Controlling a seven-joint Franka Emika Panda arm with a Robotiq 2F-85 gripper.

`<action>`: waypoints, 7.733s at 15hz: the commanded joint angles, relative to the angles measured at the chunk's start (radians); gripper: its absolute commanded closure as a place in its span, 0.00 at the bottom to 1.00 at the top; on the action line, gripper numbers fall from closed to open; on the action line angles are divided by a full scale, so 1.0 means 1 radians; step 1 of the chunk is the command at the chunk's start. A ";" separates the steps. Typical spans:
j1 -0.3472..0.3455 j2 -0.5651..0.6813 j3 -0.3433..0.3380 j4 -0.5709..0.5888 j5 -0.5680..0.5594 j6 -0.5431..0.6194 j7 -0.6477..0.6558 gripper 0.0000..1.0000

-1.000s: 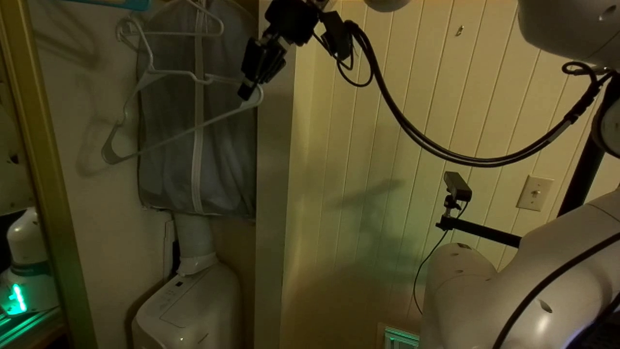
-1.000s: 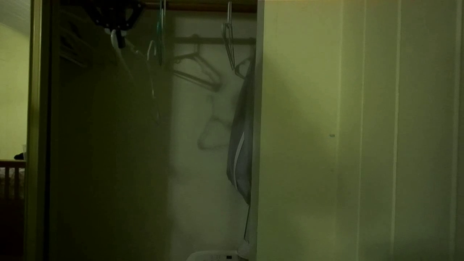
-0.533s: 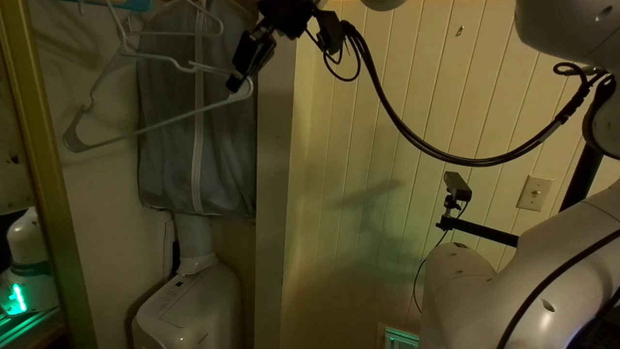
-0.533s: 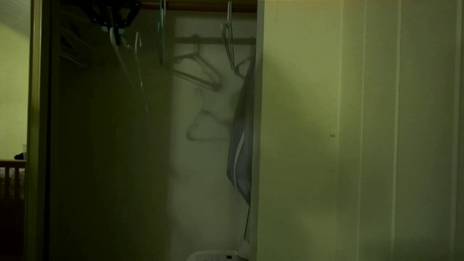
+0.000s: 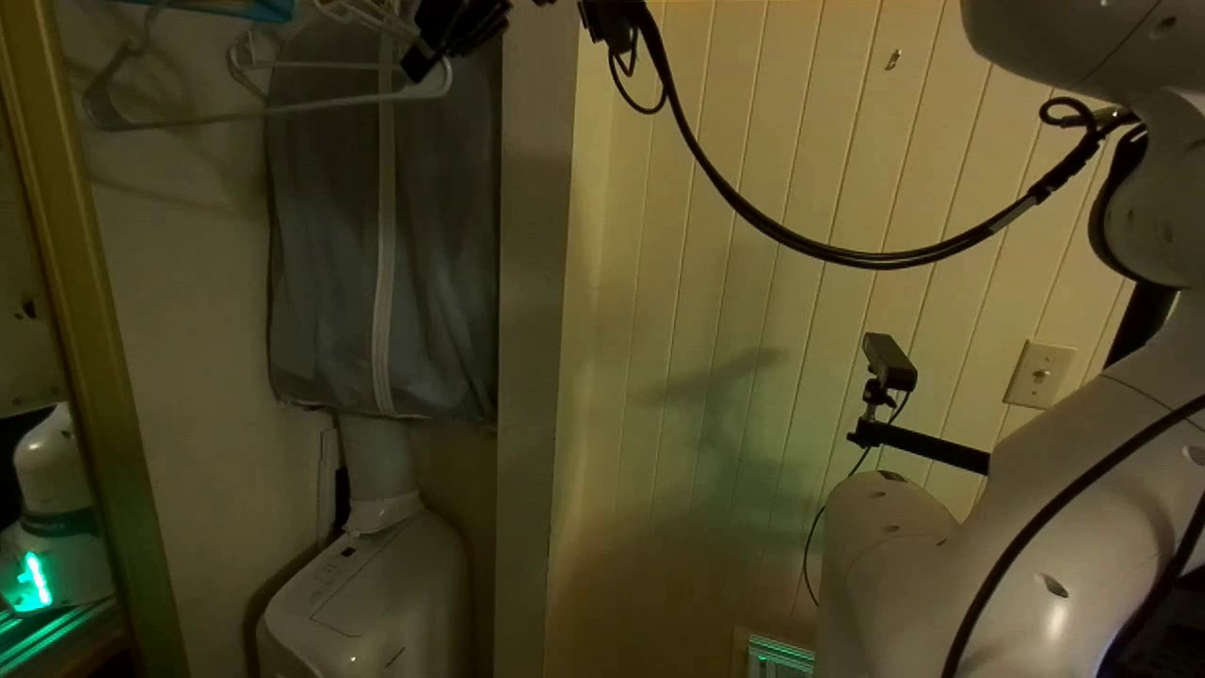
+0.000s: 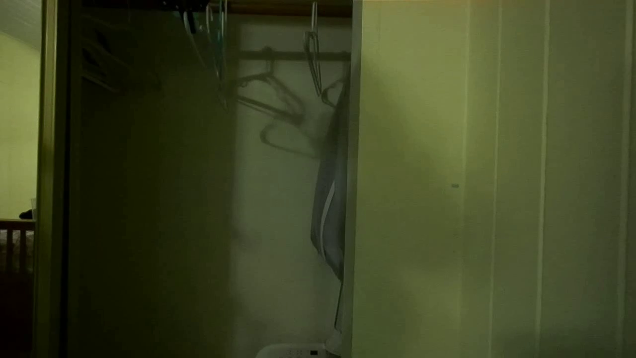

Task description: Rearrange the hangers

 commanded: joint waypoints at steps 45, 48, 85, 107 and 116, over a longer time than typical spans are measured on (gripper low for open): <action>-0.021 0.541 -0.007 0.634 0.120 0.239 0.049 0.41; -0.014 0.527 -0.006 0.641 0.099 0.307 0.033 0.20; 0.034 1.070 0.052 1.263 0.408 0.435 -0.624 0.96; -0.019 1.135 -0.276 1.308 0.178 0.449 -0.529 0.97; -0.113 1.150 -0.290 1.292 0.185 0.480 -0.520 0.97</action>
